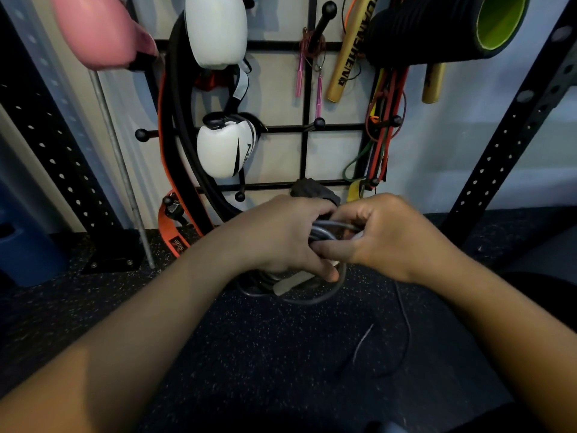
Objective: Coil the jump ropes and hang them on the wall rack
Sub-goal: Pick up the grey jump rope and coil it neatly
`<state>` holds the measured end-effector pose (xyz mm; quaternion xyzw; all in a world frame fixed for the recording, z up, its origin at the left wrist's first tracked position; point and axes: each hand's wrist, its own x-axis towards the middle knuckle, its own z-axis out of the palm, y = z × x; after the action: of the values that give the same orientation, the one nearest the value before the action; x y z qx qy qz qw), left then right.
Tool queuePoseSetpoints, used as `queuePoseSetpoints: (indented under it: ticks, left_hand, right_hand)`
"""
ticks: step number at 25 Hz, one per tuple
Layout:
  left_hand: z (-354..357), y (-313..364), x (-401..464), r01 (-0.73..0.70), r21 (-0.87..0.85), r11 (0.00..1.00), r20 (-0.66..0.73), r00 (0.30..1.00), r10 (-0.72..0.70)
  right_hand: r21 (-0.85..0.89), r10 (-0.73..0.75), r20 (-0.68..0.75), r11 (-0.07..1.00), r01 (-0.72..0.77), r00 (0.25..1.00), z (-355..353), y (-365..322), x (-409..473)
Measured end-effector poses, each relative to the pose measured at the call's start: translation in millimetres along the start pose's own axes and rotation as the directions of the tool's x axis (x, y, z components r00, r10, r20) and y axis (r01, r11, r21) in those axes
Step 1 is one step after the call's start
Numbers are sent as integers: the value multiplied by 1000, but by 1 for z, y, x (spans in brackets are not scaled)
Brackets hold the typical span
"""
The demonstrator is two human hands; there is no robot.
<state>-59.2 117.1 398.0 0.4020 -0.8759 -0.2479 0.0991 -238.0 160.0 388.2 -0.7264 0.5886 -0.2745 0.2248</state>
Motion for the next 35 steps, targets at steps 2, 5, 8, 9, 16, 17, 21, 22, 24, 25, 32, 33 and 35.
queuePoseSetpoints:
  ticks: [2, 5, 8, 9, 16, 17, 21, 22, 24, 25, 32, 33, 35]
  left_hand:
    - [1, -2, 2, 12, -50, 999, -34, 999, -14]
    - [-5, -4, 2, 32, -86, 996, -71, 997, -38]
    - [-11, -6, 1, 19, -157, 987, -141, 989, -42]
    - [-12, -7, 0, 8, -192, 981, -148, 988, -37]
    - [-16, -19, -4, -163, -787, 595, -246, 967, -62]
    - [-12, -18, -2, -216, -854, 474, -283, 956, -76]
    - [8, -4, 8, -381, -895, 233, -442, 829, -343]
    - [13, -2, 9, -393, -883, 258, -469, 776, -421]
    - [21, 1, 8, -376, -870, 319, -491, 719, -492]
    - [24, 2, 7, -357, -870, 339, -487, 721, -492]
    - [-23, -25, -12, -303, -344, 889, -746, 663, -63]
    - [-33, -25, -17, -264, -226, 938, -622, 780, 69]
    - [-38, -15, -19, -142, -151, 978, -210, 972, 109]
  right_hand:
    - [108, 32, -61, 994, -25, 998, 1, -1, 1]
    - [182, 25, -142, 983, 1, 990, 0, -4, 3]
    - [219, 16, -205, 975, 30, 979, -2, -7, 3]
    - [239, 5, -210, 970, 46, 978, -3, -7, 4]
    - [581, 116, -178, 814, 9, 977, -16, 5, 8]
    - [531, 124, -160, 847, -21, 979, -14, 7, 9]
    - [689, 37, -95, 724, 39, 995, 11, -2, 5]
    - [756, 30, -124, 650, 74, 992, 17, -6, 4]
    - [830, 19, -171, 542, 134, 985, 26, -11, 4]
    - [841, 8, -178, 521, 148, 984, 28, -10, 4]
    - [561, -50, -31, 825, 59, 998, -12, -2, 3]
    - [475, -89, 30, 878, 64, 996, -16, -2, 2]
    - [393, -161, 135, 914, 96, 978, -15, -4, 0]
